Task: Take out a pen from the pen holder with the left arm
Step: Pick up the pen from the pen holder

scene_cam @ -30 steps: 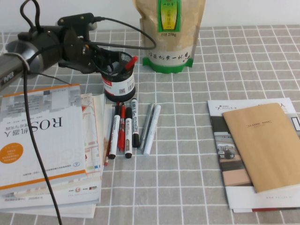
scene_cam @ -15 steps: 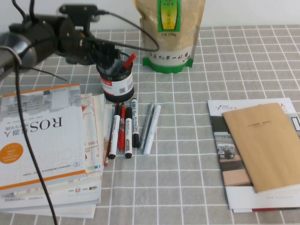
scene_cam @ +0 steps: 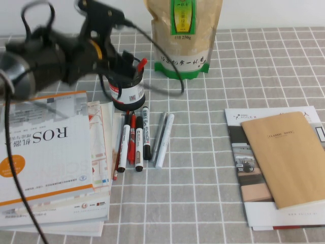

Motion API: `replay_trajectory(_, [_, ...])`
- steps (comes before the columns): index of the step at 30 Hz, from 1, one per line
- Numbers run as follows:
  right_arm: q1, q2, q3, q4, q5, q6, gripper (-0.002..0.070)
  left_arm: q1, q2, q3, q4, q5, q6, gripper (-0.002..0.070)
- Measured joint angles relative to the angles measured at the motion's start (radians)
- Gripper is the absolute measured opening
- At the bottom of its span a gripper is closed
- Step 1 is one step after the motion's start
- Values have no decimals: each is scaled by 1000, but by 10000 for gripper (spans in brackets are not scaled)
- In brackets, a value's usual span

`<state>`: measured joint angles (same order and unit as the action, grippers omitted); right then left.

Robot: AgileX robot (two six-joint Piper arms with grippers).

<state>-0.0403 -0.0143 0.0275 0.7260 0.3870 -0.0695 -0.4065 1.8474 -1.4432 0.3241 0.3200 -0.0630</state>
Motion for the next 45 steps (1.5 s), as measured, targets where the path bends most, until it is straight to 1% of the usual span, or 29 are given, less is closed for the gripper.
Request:
replay_trajectory(2, [0,0,0,0,0,0,-13,-2,-23,82,71,-95,-65,512])
replay_trajectory(3, [0,0,0,0,0,0,-13,-2,-39,126,134,-155,-125,512])
replay_trajectory(6, [0,0,0,0,0,0,-13,12,-92,223,419,-379,-395,512])
replay_trajectory(7, [0,0,0,0,0,0,-13,25,-106,241,529,-463,-497,512])
replay_trajectory(9, [0,0,0,0,0,0,-13,48,-120,252,696,-590,-667,512])
replay_trajectory(10, [0,0,0,0,0,0,-13,62,-125,252,755,-636,-735,512])
replay_trajectory(13, [0,0,0,0,0,0,-13,100,-122,254,831,-685,-822,512])
replay_trajectory(17, [0,0,0,0,0,0,-13,128,-95,258,846,-706,-827,512])
replay_trajectory(20, [0,0,0,0,0,0,-13,130,-65,258,838,-757,-782,512])
replay_trajectory(24, [0,0,0,0,0,0,-13,130,-5,258,773,-827,-671,512])
replay_trajectory(28, [0,0,0,0,0,0,-13,130,60,258,662,-876,-522,512])
replay_trajectory(31, [0,0,0,0,0,0,-12,130,96,243,610,-885,-463,512])
replay_trajectory(41, [0,0,0,0,0,0,-13,130,182,135,582,-896,-447,510])
replay_trajectory(43, [0,0,0,0,0,0,-13,130,192,129,577,-901,-447,498])
replay_trajectory(45, [0,0,0,0,0,0,-13,130,194,129,576,-901,-447,470])
